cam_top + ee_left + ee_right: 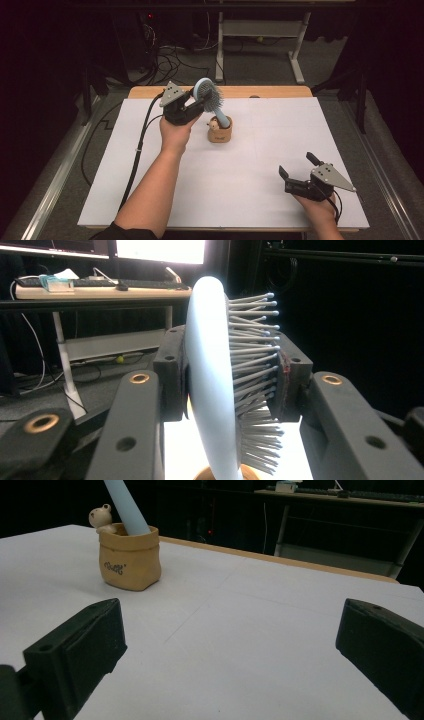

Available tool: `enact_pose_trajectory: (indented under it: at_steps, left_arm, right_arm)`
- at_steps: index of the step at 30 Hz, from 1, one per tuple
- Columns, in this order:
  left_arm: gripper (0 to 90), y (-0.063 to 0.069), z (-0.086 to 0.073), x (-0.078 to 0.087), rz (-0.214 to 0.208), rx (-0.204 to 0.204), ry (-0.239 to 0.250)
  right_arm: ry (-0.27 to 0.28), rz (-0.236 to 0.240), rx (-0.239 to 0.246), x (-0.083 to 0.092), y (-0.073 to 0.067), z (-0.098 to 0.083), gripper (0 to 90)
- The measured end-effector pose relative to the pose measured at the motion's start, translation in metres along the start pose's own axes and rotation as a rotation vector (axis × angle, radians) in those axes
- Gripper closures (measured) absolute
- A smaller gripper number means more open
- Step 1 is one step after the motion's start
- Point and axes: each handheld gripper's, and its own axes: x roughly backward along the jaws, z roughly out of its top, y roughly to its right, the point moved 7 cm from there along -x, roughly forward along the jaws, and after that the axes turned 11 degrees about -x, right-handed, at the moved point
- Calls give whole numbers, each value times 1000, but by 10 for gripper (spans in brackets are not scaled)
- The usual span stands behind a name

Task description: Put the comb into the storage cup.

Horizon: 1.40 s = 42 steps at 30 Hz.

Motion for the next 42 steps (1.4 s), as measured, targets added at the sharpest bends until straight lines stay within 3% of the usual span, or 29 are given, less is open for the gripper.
enact_pose_trajectory:
  at_steps: [16,25,42]
  left_arm:
    - [587,5,-10,-7,-14,0,-35]
    - [585,3,-22,-12,-13,23,-53]
    - [578,-4,-24,-14,-8,60,-35]
  right_arm:
    - [-4,1,-6,-1,0,-1,1]
    - [-2,2,-5,-1,-1,-1,1]
    - [-4,0,-4,-1,0,-1,1]
